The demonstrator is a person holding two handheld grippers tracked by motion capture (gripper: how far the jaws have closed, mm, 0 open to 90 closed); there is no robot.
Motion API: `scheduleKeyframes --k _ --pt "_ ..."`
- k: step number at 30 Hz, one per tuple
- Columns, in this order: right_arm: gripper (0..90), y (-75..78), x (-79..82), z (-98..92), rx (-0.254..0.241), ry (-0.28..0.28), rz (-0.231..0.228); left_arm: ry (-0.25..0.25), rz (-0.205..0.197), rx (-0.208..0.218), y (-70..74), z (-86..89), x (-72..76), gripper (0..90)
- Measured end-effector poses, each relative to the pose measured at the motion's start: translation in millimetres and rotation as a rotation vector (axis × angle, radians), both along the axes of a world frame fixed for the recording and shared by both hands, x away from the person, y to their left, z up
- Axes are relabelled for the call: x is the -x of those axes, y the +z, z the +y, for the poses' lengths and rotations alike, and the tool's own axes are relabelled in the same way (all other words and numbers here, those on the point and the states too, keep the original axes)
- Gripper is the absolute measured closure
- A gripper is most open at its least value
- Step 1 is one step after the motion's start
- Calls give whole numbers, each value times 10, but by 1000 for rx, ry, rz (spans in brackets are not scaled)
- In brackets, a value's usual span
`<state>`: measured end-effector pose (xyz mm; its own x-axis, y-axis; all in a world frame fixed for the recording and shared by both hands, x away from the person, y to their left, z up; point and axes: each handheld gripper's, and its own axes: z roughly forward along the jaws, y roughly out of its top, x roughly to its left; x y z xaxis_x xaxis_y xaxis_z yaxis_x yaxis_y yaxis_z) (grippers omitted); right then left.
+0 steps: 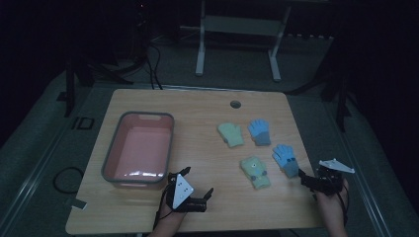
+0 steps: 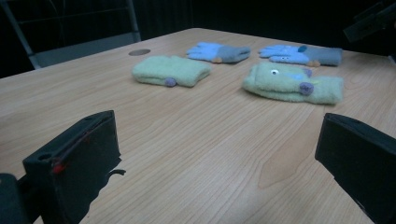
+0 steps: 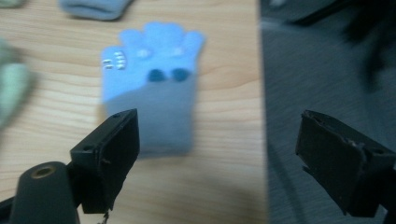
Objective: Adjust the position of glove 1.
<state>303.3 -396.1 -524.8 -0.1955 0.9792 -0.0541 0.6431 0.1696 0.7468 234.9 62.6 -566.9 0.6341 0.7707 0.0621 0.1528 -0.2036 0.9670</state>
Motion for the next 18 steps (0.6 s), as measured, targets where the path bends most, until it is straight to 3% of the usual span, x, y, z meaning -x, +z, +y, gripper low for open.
scheduleKeyframes --k 3,6,11,18 --pt "144 48 -59 -23 -95 44 40 -1 1 0 1 4 -2 1" --pt "132 114 -94 39 -56 13 12 -2 0 -2 1 6 -2 0" --pt "115 288 -147 115 -55 21 -34 0 -2 -1 0 5 2 1" --pt "115 503 -276 224 -31 37 -50 -1 -6 2 -1 6 6 1"
